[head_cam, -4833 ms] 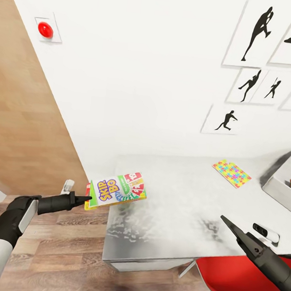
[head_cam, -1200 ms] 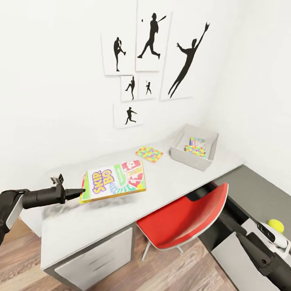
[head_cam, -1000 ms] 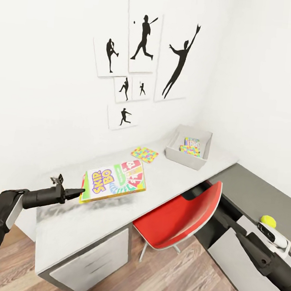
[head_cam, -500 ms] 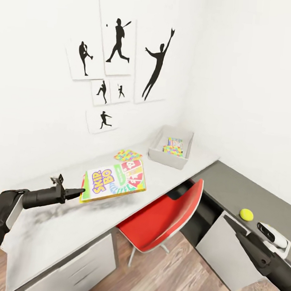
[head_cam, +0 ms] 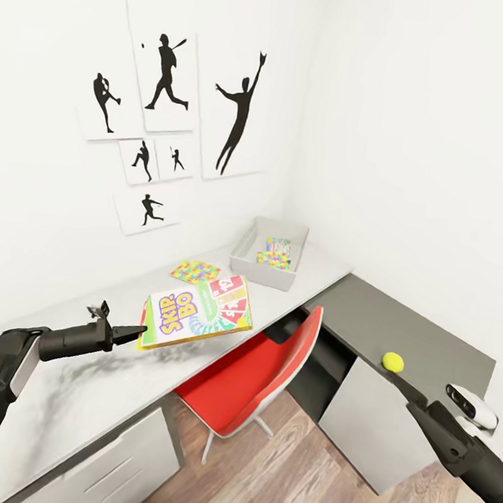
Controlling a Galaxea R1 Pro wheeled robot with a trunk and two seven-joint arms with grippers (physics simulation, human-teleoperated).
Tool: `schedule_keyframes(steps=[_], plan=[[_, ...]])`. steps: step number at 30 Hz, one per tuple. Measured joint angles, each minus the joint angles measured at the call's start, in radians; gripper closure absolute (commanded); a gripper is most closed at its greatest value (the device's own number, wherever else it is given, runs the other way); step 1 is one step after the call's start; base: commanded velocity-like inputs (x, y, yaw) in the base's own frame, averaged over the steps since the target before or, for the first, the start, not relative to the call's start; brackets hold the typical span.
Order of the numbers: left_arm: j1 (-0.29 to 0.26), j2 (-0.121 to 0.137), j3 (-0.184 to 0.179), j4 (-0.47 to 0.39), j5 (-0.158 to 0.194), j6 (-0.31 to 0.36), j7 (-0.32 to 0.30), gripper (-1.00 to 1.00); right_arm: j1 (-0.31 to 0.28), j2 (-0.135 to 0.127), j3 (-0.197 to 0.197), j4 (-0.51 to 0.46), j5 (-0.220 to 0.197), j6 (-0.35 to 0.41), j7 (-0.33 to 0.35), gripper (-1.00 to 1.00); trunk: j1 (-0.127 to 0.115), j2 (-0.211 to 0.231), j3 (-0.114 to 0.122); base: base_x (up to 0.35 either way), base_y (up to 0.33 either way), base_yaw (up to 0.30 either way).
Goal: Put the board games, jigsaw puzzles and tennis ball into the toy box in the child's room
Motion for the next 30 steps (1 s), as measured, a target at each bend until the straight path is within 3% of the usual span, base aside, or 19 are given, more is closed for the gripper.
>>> schedule_keyframes(steps=[16,30], plan=[[0.0,0.0,0.0,0.0,-0.001,-0.001,0.001,1.0,0.0,-0.004,-0.004,0.0,0.001,0.007,-0.002,-1.0,0.0,0.0,0.0,0.025,-0.163,-0.001],[0.0,0.0,0.0,0.0,-0.002,-0.002,0.001,1.0,0.0,0.001,-0.003,0.0,0.001,-0.001,0.0,-1.0,0.0,0.0,0.003,0.167,-0.242,0.0]])
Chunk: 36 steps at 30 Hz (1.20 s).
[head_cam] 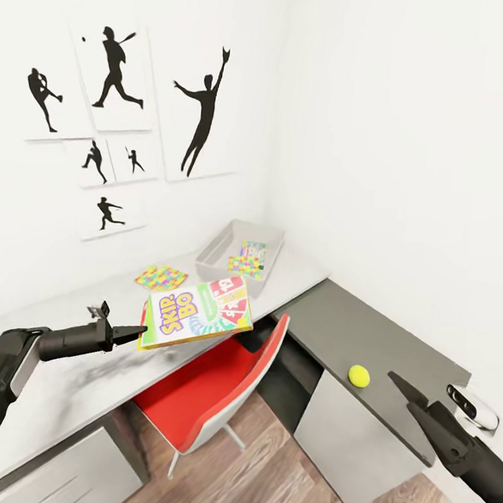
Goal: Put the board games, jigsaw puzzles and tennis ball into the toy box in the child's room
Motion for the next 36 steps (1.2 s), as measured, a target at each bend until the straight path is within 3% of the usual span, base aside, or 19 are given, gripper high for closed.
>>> schedule_keyframes(steps=[8,15,26,36], plan=[[0.001,0.0,0.002,-0.024,0.005,0.004,-0.018,1.0,0.0,0.003,0.001,0.0,0.001,-0.002,0.0,-1.0,0.0,0.0,0.012,0.241,-0.063,0.0],[0.004,0.002,0.006,-0.09,0.005,0.066,-0.065,1.0,-0.001,0.004,0.008,0.0,0.001,-0.002,-0.006,-1.0,0.0,0.0,0.023,0.095,-0.003,0.0],[0.0,0.004,0.006,-0.097,0.004,0.08,-0.07,1.0,-0.003,0.004,0.009,0.0,0.001,0.001,-0.029,-1.0,0.0,0.0,0.025,0.037,-0.043,0.0],[0.001,0.005,0.007,-0.097,0.007,0.079,-0.07,1.0,-0.003,0.004,0.012,0.0,0.002,-0.002,-0.065,-1.0,0.0,0.0,0.026,0.253,-0.109,0.035]])
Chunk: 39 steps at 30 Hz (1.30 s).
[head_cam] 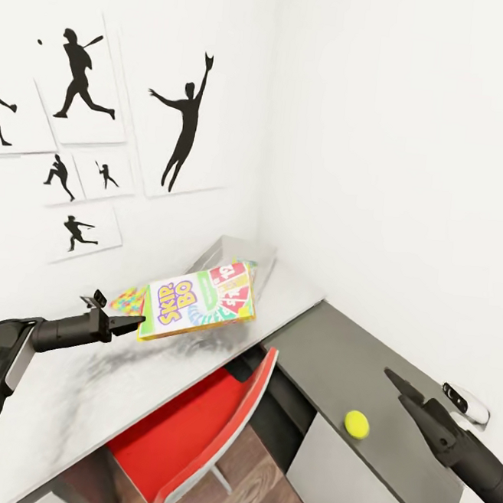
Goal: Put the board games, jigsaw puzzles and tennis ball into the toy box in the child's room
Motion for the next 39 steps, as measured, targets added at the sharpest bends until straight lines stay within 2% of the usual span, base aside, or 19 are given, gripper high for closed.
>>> schedule_keyframes(steps=[11,20,39], plan=[[0.0,0.0,-0.001,0.0,-0.001,0.0,0.0,1.0,0.0,0.0,0.001,0.0,0.0,-0.001,-0.011,-1.0,0.0,0.0,0.005,0.234,-0.124,0.223],[0.0,0.002,-0.001,0.0,-0.001,0.0,0.0,1.0,0.0,0.0,0.0,0.0,0.0,-0.001,-0.01,-1.0,0.0,0.0,0.006,0.164,-0.091,0.022],[0.0,0.009,-0.001,-0.001,0.002,0.0,-0.001,1.0,0.0,0.001,0.0,0.0,0.0,-0.001,-0.007,-1.0,0.0,0.0,0.006,0.097,0.048,0.0]])
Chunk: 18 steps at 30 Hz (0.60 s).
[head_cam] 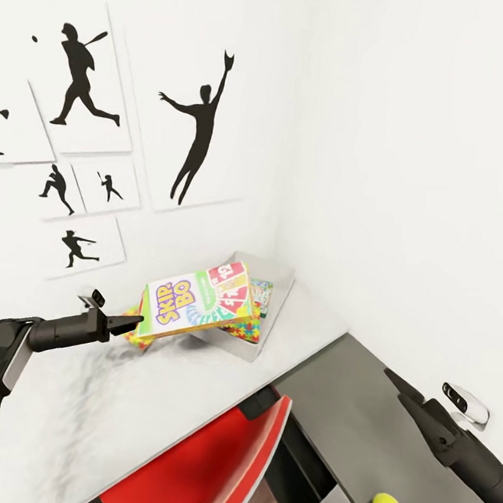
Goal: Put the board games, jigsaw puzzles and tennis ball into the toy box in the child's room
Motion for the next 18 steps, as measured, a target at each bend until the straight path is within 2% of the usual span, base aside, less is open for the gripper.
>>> schedule_keyframes(steps=[8,18], plan=[[0.0,0.0,0.0,0.0,-0.001,-0.002,0.0,1.0,0.0,0.0,0.0,0.0,0.0,0.0,0.001,-1.0,0.0,0.0,0.0,0.149,0.052,0.0],[0.0,0.0,-0.001,0.0,0.0,-0.003,-0.001,1.0,0.0,0.0,-0.002,0.0,0.0,0.0,0.001,-1.0,0.0,0.0,0.0,0.012,0.001,0.0]])
